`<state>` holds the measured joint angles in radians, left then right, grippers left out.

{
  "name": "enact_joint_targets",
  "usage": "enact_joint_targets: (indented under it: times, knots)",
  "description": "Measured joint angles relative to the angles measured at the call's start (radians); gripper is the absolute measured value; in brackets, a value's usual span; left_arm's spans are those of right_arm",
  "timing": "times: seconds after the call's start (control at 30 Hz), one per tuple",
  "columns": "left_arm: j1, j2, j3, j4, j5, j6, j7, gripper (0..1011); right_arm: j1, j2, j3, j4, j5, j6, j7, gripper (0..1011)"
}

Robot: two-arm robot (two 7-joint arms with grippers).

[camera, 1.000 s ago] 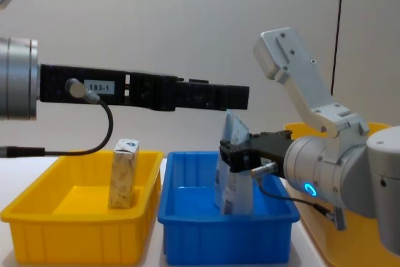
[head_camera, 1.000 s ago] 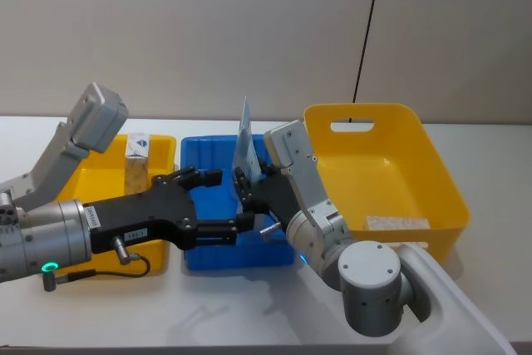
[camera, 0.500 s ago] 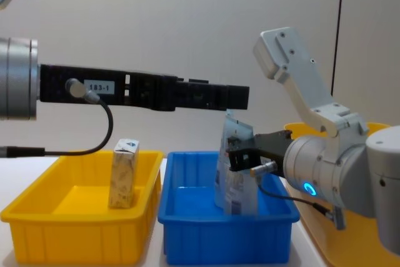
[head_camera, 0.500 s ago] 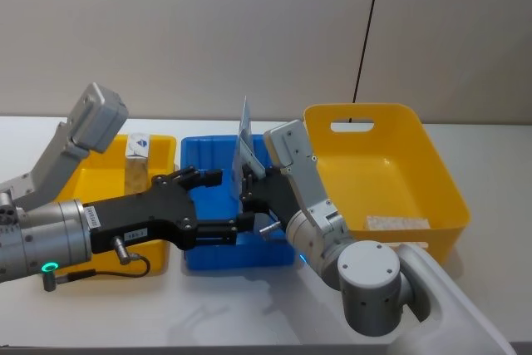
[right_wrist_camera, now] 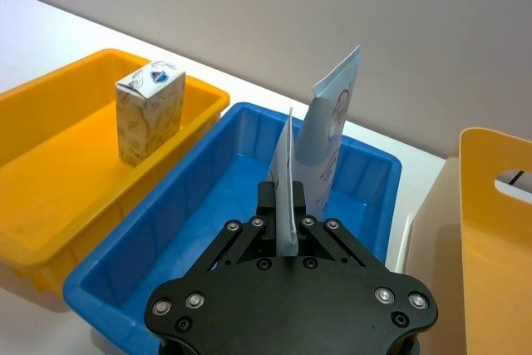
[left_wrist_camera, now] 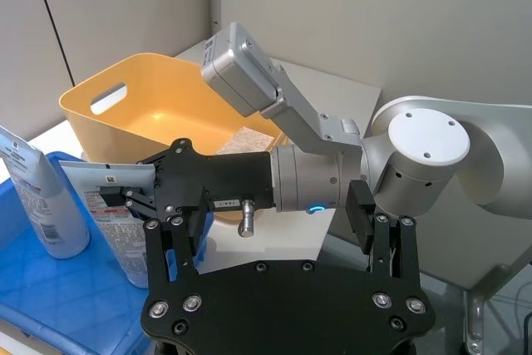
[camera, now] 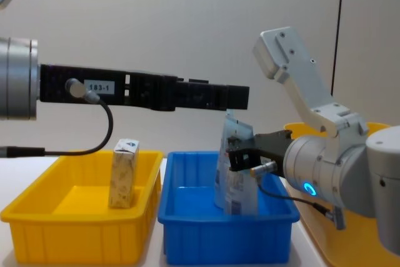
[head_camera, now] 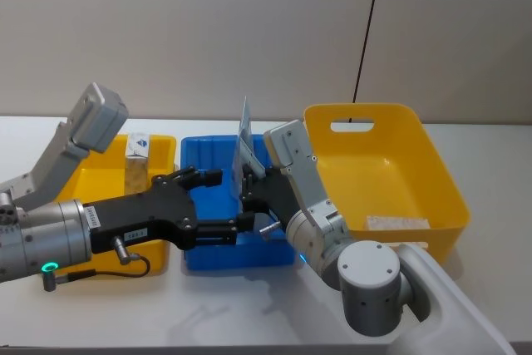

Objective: Bimanual collaborative sorting of washing and personal care products

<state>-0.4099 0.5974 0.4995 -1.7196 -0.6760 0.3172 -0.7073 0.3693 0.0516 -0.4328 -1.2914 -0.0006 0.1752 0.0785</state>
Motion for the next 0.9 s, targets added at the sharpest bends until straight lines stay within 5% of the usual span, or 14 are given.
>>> enact_joint_targets:
  times: [0.33, 0.9]
  knots:
    - [0.0, 0.0, 0.0, 0.0, 0.0, 0.0, 0.0, 1001, -0.004, 0.015, 0.0, -0.014, 0.0, -0.026, 0.031, 61]
    - [0.0, 0.0, 0.0, 0.0, 0.0, 0.0, 0.0, 1001, 0.021, 0.093, 0.019, -0.066, 0.026, -0.096, 0.17, 60]
